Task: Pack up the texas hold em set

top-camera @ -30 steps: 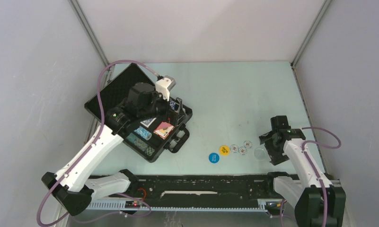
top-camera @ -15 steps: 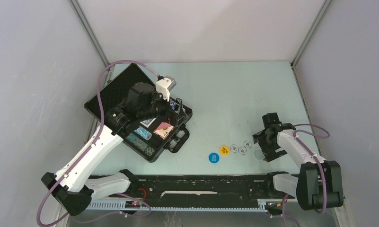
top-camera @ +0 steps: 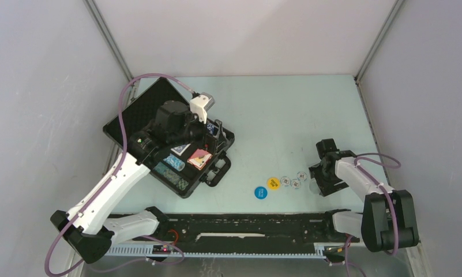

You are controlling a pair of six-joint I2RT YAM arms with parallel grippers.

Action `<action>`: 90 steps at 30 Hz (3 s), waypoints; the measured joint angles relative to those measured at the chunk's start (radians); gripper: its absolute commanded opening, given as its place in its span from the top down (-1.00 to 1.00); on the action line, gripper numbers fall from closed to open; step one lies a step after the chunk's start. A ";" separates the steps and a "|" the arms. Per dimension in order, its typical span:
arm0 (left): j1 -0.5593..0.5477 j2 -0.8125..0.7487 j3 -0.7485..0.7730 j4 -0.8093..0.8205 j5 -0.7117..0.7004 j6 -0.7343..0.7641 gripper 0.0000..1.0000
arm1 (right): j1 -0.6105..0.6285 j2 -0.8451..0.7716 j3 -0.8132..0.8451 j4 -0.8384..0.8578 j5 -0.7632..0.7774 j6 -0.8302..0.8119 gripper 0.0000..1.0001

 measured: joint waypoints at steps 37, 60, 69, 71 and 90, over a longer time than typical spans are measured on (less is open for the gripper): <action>0.000 0.022 -0.024 0.007 0.026 0.000 -1.00 | 0.087 0.000 0.091 0.052 0.100 0.022 0.37; 0.010 0.037 -0.024 0.006 -0.023 0.001 -1.00 | 0.513 0.439 0.442 0.108 0.139 0.171 -0.06; 0.010 0.039 -0.042 0.014 -0.051 0.000 -1.00 | 0.541 0.442 0.459 0.121 0.139 0.117 -0.99; 0.010 0.041 -0.050 0.021 -0.059 0.000 -1.00 | 0.565 0.420 0.459 0.124 0.156 0.079 -0.99; -0.123 0.401 -0.069 0.123 -0.151 -0.115 -1.00 | 0.220 -0.414 0.155 0.279 0.141 -0.684 -0.99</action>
